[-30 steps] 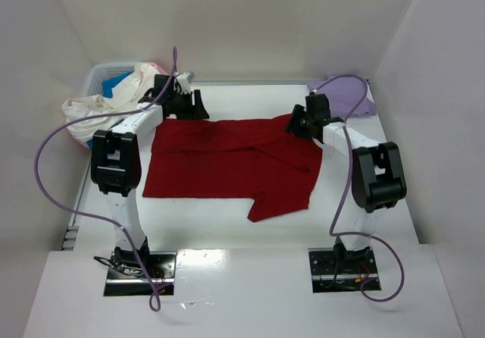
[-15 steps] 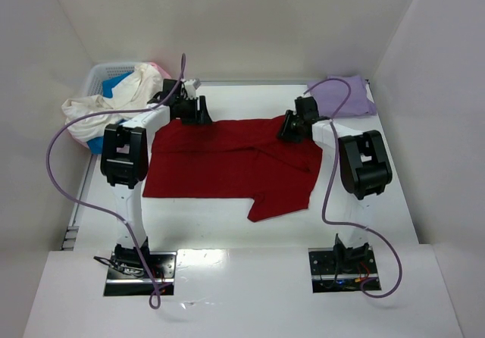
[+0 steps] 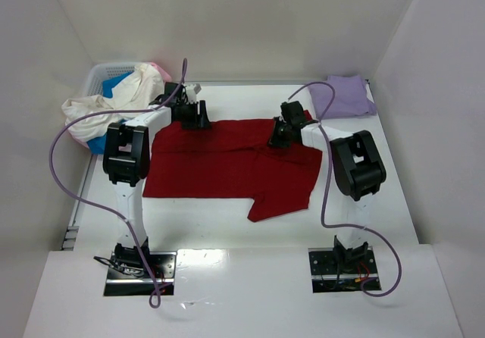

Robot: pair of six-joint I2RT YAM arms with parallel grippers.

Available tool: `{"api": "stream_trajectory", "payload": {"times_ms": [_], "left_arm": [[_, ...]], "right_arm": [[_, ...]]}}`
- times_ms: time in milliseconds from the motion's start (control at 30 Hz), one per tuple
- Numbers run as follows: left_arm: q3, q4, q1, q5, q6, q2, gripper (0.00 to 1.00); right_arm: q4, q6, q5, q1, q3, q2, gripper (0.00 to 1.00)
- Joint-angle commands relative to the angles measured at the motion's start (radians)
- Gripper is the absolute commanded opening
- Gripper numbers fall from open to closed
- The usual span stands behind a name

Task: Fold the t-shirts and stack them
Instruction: Fold the flattened tshirt in 1/3 of the way

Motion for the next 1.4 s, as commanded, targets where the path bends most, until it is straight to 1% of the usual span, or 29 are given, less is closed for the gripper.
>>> {"api": "stream_trajectory", "payload": {"times_ms": [0, 33, 100, 133, 200, 233, 267, 333, 367, 433, 533, 567, 667, 700, 733, 767, 833, 867, 900, 933, 967, 1000, 1033, 1067, 1100, 1133, 1167, 1267, 1367], "left_arm": [[0.036, 0.001, -0.001, 0.005, 0.028, 0.021, 0.68], [0.036, 0.001, -0.001, 0.005, 0.028, 0.021, 0.68], [0.045, 0.001, -0.001, 0.005, 0.028, 0.021, 0.68], [0.045, 0.001, -0.001, 0.005, 0.028, 0.021, 0.68], [0.045, -0.009, -0.001, 0.005, 0.028, 0.021, 0.68], [0.045, -0.009, -0.001, 0.005, 0.028, 0.021, 0.68], [0.054, -0.009, -0.001, 0.005, 0.028, 0.021, 0.68], [0.054, -0.009, -0.001, 0.005, 0.028, 0.021, 0.68], [0.054, -0.009, -0.001, 0.005, 0.028, 0.021, 0.68], [0.054, -0.018, -0.001, 0.005, 0.038, 0.021, 0.68], [0.054, -0.027, -0.001, -0.018, 0.038, 0.021, 0.68], [0.054, -0.027, -0.001, -0.042, 0.038, 0.012, 0.71], [0.033, -0.027, 0.010, -0.088, 0.013, -0.028, 0.71], [0.010, -0.016, 0.010, -0.111, 0.004, -0.053, 0.72], [-0.004, -0.006, 0.019, -0.131, 0.004, -0.080, 0.77], [-0.018, -0.005, 0.019, -0.132, 0.004, -0.081, 0.77], [-0.076, 0.013, 0.037, -0.141, 0.004, -0.140, 0.78], [-0.076, 0.013, 0.038, -0.150, 0.004, -0.159, 0.78], [-0.114, 0.031, 0.038, -0.150, 0.004, -0.177, 0.78], [-0.130, 0.053, 0.038, -0.173, 0.004, -0.209, 0.78], [-0.153, 0.063, 0.038, -0.184, 0.004, -0.220, 0.80], [-0.153, 0.064, 0.038, -0.199, 0.004, -0.229, 0.80], [-0.165, 0.064, 0.038, -0.217, -0.005, -0.229, 0.80], [-0.165, 0.064, 0.038, -0.245, -0.014, -0.229, 0.80], [-0.174, 0.064, 0.038, -0.269, -0.027, -0.229, 0.74], [-0.185, 0.064, 0.038, -0.270, -0.027, -0.229, 0.72], [-0.185, 0.074, 0.038, -0.270, -0.027, -0.229, 0.71], [-0.194, 0.074, 0.038, -0.270, -0.037, -0.229, 0.66], [-0.217, 0.096, 0.038, -0.291, -0.047, -0.229, 0.65]], "right_arm": [[-0.023, 0.050, -0.021, 0.068, -0.084, -0.133, 0.06], [-0.023, 0.050, -0.021, 0.077, -0.104, -0.180, 0.06], [-0.035, 0.078, -0.011, 0.105, -0.156, -0.223, 0.06], [-0.058, 0.078, 0.000, 0.114, -0.183, -0.259, 0.10], [-0.083, 0.088, 0.000, 0.114, -0.208, -0.288, 0.12], [-0.092, 0.088, 0.000, 0.114, -0.231, -0.314, 0.15], [-0.104, 0.088, 0.000, 0.123, -0.242, -0.334, 0.22], [-0.120, 0.088, 0.000, 0.123, -0.256, -0.343, 0.29], [-0.149, 0.098, 0.000, 0.123, -0.256, -0.357, 0.35], [-0.149, 0.098, 0.014, 0.123, -0.265, -0.391, 0.40], [-0.158, 0.098, 0.070, 0.123, -0.254, -0.411, 0.42], [-0.158, 0.087, 0.109, 0.123, -0.222, -0.421, 0.47], [-0.172, 0.075, 0.178, 0.114, -0.150, -0.383, 0.52], [-0.172, 0.066, 0.221, 0.099, -0.118, -0.351, 0.56], [-0.172, 0.056, 0.253, 0.088, -0.101, -0.336, 0.59], [-0.172, 0.056, 0.267, 0.076, -0.087, -0.320, 0.61], [-0.145, 0.056, 0.290, 0.036, -0.050, -0.273, 0.61], [-0.135, 0.044, 0.290, 0.024, -0.050, -0.273, 0.61], [-0.117, 0.044, 0.302, 0.013, -0.041, -0.264, 0.61], [-0.108, 0.032, 0.314, -0.007, -0.030, -0.238, 0.52], [-0.095, 0.017, 0.330, -0.007, -0.030, -0.227, 0.47], [-0.095, 0.016, 0.330, -0.024, -0.015, -0.213, 0.40], [-0.095, 0.003, 0.339, -0.036, 0.003, -0.199, 0.23], [-0.086, 0.003, 0.350, -0.036, 0.014, -0.166, 0.16], [-0.086, -0.007, 0.350, -0.047, 0.038, -0.130, 0.06], [-0.086, -0.016, 0.363, -0.047, 0.049, -0.130, 0.02], [-0.097, -0.016, 0.364, -0.047, 0.060, -0.098, 0.00], [-0.097, -0.027, 0.373, -0.047, 0.086, -0.043, 0.00], [-0.120, -0.027, 0.403, -0.047, 0.108, 0.014, 0.00]]}}
